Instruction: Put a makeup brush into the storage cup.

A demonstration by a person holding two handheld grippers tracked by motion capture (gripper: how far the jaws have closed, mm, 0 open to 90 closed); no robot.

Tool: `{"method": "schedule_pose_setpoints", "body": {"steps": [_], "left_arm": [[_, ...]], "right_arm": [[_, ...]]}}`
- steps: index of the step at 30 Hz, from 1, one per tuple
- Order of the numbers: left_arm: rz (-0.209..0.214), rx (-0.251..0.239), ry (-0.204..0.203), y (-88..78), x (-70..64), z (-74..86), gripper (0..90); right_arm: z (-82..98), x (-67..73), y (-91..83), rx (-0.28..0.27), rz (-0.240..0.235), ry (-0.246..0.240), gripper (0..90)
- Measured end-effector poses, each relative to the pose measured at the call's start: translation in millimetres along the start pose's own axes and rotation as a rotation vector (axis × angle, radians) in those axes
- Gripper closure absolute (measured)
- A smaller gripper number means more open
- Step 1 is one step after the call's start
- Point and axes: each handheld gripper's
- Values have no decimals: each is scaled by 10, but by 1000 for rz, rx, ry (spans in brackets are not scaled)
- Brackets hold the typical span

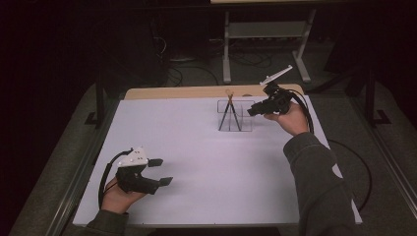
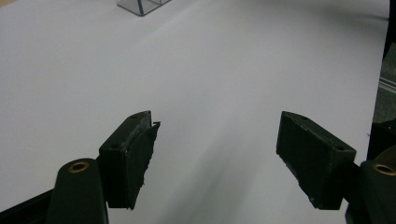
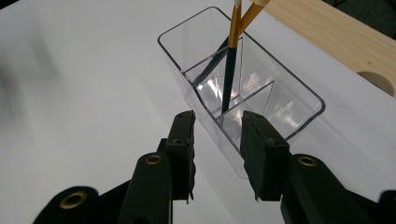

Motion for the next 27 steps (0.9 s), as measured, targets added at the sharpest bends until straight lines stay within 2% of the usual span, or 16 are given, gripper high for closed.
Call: {"method": "schedule_pose_setpoints", "body": {"steps": [4,8,14,17,18,19,21,23,24,27], "left_arm": [[-7,0,-7,-12,5,12,265],[-9,3,-5,-9,1,8,264],[-11,7,-3,8,0,10,260],[-14,10,-7,4,4,16,259],[-14,13,-5,1,11,17,259],[-15,11,-7,1,13,19,258],[-17,7,-11,1,14,20,257],[-18,8,-9,-3,18,19,255],[-19,9,-8,-3,19,19,255],[-20,9,-10,3,21,19,254]], "right_arm": [[48,26,-19,-12,-6,5,622],[87,56,-20,-19,-4,-12,609],[173,94,-48,-25,-5,4,578],[209,104,-67,-34,0,-9,564],[213,116,-78,-31,1,2,561],[223,111,-83,-37,3,-10,555],[240,127,-100,-41,4,0,543],[259,135,-104,-50,12,-10,527],[264,145,-108,-48,1,0,522],[301,163,-110,-68,0,-10,510]]}}
Point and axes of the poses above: each handheld gripper's, and its own axes: y roughly forward along the jaws, z roughly out of its underside, x roughly to its left, and after that the axes turned 7 degrees about z, right-handed
